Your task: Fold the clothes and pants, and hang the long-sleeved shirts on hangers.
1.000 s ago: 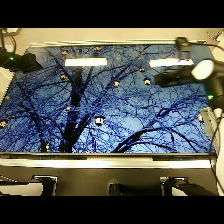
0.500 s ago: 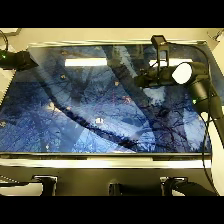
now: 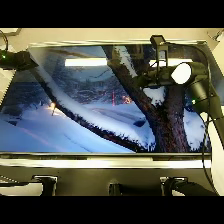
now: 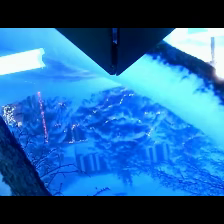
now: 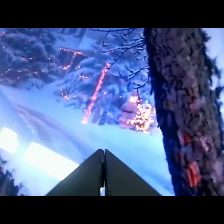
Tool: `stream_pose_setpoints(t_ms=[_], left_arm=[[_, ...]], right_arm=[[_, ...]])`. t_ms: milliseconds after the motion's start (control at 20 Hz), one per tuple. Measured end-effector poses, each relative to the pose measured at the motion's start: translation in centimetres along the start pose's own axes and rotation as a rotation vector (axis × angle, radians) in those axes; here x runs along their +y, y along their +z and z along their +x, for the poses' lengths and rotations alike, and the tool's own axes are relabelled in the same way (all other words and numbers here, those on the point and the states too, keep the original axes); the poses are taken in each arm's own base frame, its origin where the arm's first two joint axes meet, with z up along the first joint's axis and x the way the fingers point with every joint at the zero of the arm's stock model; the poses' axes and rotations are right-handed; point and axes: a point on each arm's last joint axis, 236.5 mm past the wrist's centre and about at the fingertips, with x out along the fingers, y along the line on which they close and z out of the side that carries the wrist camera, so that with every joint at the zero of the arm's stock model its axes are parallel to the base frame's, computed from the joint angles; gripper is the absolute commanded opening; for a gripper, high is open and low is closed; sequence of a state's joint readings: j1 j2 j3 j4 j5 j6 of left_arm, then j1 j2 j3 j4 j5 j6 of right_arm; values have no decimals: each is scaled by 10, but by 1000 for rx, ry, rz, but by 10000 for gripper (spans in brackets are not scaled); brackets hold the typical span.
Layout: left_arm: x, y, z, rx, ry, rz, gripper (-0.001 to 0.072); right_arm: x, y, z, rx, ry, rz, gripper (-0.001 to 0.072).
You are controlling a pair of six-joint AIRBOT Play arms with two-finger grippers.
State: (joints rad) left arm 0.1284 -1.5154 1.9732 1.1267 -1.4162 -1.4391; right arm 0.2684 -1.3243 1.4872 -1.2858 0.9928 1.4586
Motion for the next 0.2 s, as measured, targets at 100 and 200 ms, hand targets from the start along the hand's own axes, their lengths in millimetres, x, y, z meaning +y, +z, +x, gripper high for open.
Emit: stream_pose_setpoints(t_ms=[100, 200], left_arm=[[1, 0, 1, 2, 0, -1, 18], [1, -1, 2, 4, 0, -2, 18]], right_arm=[[0, 0, 0, 0, 0, 0, 39], [0, 0, 0, 0, 0, 0, 39]])
